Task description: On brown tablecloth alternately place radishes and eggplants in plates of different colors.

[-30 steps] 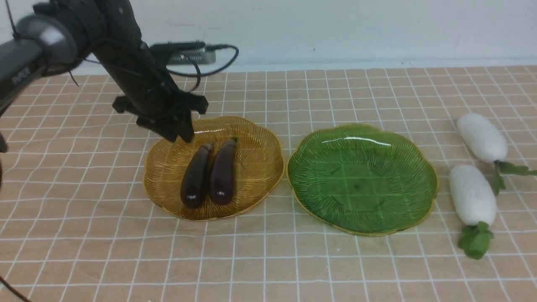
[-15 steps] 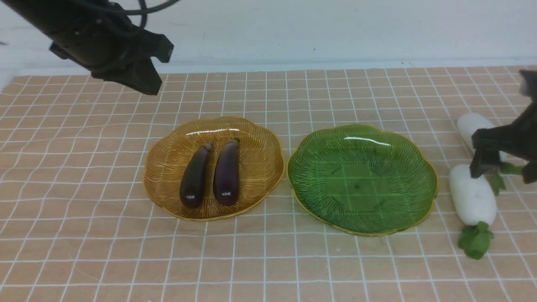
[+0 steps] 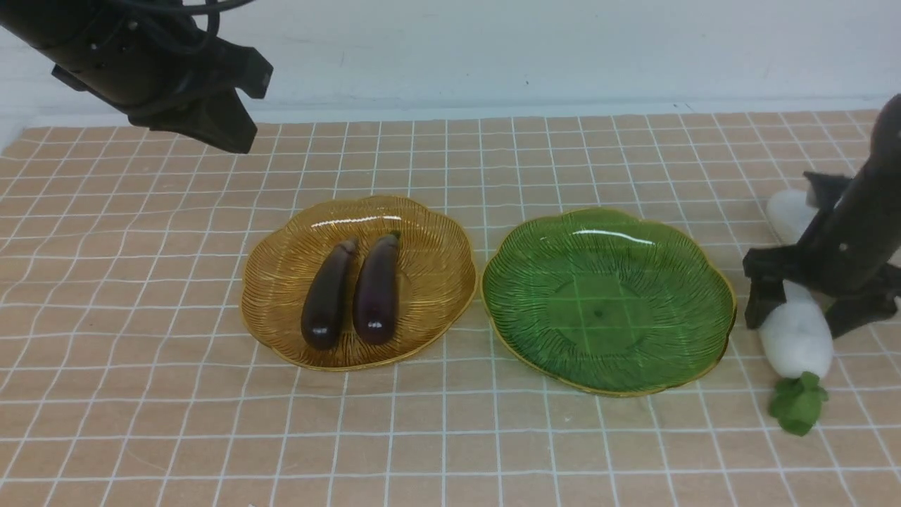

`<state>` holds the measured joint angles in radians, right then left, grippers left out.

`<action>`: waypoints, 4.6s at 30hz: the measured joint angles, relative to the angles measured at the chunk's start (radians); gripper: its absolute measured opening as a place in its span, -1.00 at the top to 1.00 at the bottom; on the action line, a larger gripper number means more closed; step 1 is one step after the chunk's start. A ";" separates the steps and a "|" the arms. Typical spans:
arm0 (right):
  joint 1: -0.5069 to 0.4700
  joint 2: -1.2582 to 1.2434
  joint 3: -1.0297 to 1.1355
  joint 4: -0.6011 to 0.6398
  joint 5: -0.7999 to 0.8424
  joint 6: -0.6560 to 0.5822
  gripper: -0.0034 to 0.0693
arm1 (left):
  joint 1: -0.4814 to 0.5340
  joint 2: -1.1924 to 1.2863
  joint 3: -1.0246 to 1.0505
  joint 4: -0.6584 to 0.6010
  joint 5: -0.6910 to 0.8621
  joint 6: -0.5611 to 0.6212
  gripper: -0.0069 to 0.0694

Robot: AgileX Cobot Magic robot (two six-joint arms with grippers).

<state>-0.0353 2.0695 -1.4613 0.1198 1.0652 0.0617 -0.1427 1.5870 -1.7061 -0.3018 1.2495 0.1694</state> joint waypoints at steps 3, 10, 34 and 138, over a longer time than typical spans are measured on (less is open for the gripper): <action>0.000 0.025 -0.002 -0.002 0.003 -0.009 -0.76 | 0.000 0.000 0.000 0.000 0.000 0.000 0.83; 0.000 -0.014 -0.059 -0.007 0.073 -0.020 -0.49 | 0.000 0.000 0.000 0.001 0.000 0.000 0.83; 0.309 0.018 -0.196 0.293 -0.009 -0.101 -0.89 | 0.000 0.000 0.000 0.000 0.000 0.025 0.83; 0.242 -1.784 0.639 -0.019 -0.701 -0.021 0.95 | 0.000 -0.989 0.563 -0.089 -0.123 0.110 0.83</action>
<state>0.2066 0.2859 -0.8225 0.1009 0.3639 0.0405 -0.1427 0.5983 -1.1429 -0.3910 1.1261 0.2791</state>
